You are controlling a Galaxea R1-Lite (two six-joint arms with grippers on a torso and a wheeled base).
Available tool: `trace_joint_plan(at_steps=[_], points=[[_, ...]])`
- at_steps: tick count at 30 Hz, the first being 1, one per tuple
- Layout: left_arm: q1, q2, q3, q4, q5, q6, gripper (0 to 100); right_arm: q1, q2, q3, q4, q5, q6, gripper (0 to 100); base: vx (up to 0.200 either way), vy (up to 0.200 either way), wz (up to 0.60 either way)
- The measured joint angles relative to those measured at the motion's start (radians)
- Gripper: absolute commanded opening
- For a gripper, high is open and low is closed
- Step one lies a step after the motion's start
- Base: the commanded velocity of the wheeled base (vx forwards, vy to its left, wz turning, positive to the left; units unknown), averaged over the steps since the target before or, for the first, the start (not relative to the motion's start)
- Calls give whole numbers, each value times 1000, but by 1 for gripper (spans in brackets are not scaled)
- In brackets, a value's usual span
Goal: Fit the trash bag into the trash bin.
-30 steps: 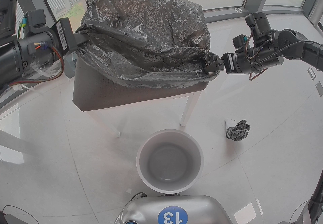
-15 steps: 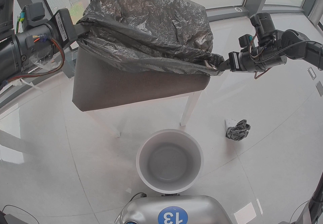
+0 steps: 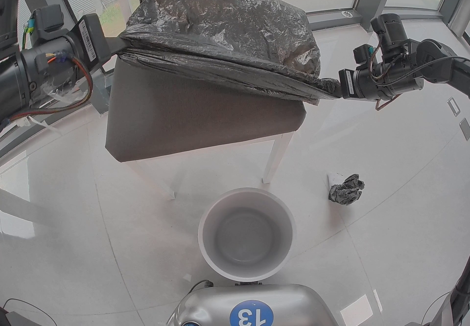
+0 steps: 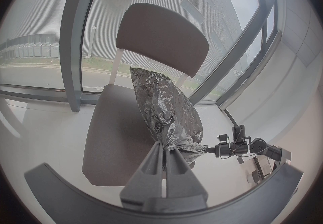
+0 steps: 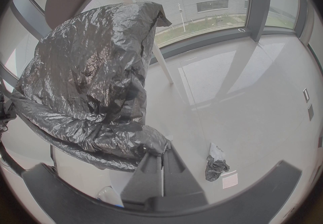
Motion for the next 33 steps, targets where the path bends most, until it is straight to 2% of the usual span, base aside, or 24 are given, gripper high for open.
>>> trace_joint_plan(at_steps=[4, 9, 15, 24, 29, 33], points=[[-6, -2, 3, 1, 1, 0, 0, -1, -4, 0, 47, 1, 1, 0, 0, 0, 0], [-51, -8, 6, 4, 8, 1, 0, 0, -12, 0, 106, 1, 1, 0, 0, 0, 0], [-170, -22, 6, 40, 52, 11, 0, 5, -53, 0, 293, 1, -2, 0, 0, 0, 0], [-354, -55, -14, 250, 115, 20, 0, 7, -150, 0, 565, 2, -22, 0, 0, 0, 0], [-441, -76, -22, 287, 140, 17, 0, 8, -214, 0, 749, 4, -53, 0, 0, 0, 0], [-516, -86, -24, 296, 146, 12, 0, 9, -262, 0, 830, 5, -68, 0, 0, 0, 0]])
